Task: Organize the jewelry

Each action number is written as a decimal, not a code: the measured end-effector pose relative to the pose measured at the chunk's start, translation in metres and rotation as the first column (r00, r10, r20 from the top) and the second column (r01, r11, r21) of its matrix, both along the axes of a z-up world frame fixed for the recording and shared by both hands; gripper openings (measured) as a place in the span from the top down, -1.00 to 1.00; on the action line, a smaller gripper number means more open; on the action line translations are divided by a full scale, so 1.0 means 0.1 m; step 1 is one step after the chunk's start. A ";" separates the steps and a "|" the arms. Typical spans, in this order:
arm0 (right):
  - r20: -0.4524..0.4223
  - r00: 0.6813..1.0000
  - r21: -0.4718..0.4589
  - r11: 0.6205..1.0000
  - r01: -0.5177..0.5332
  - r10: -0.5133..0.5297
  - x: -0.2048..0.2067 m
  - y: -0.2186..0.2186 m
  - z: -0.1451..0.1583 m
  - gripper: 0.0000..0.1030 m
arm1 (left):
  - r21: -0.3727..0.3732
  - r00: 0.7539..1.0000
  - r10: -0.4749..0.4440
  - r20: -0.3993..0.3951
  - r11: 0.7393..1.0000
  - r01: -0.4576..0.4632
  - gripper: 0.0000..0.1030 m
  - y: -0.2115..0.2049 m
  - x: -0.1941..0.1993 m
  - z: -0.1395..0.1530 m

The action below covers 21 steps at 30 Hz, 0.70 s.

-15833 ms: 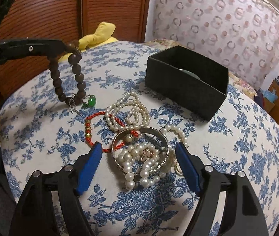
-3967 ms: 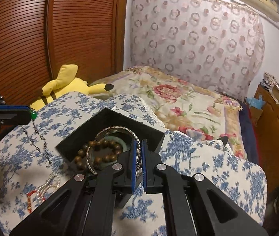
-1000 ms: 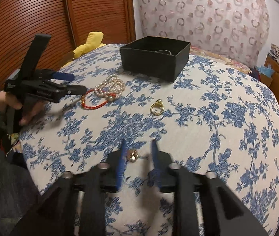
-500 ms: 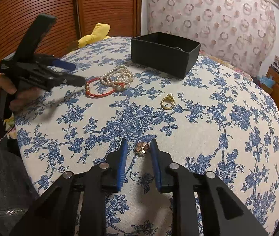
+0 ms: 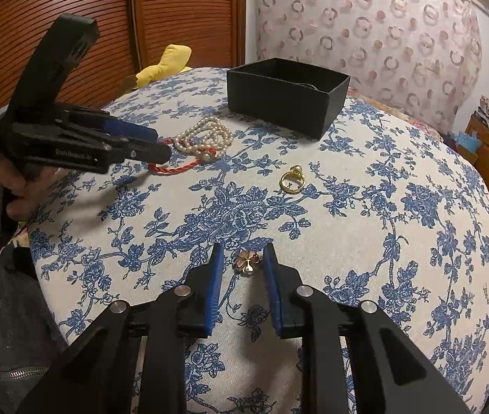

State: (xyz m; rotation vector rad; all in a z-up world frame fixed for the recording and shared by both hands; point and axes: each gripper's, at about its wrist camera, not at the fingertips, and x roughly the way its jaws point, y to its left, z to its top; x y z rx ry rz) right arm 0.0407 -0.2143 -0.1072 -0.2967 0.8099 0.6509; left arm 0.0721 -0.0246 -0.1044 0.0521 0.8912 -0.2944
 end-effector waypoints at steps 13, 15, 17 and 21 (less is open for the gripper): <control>0.002 1.000 -0.003 1.000 0.003 -0.003 0.01 0.00 0.00 0.53 | 0.084 0.998 0.066 0.003 0.994 -0.066 0.41 0.37 -0.14 0.00; 0.001 1.000 -0.002 1.000 0.006 -0.006 0.00 0.00 0.00 0.55 | 0.078 0.999 0.054 0.008 0.996 -0.054 0.58 0.35 -0.15 0.00; 0.006 1.000 -0.006 1.000 0.011 -0.011 0.01 0.00 0.01 0.61 | 0.073 0.999 0.038 0.013 0.997 -0.039 0.75 0.32 -0.16 0.00; 0.003 1.000 0.004 1.000 0.019 -0.019 0.01 -0.04 0.01 0.68 | 0.061 0.999 0.028 0.023 0.998 -0.029 0.88 0.31 -0.16 0.01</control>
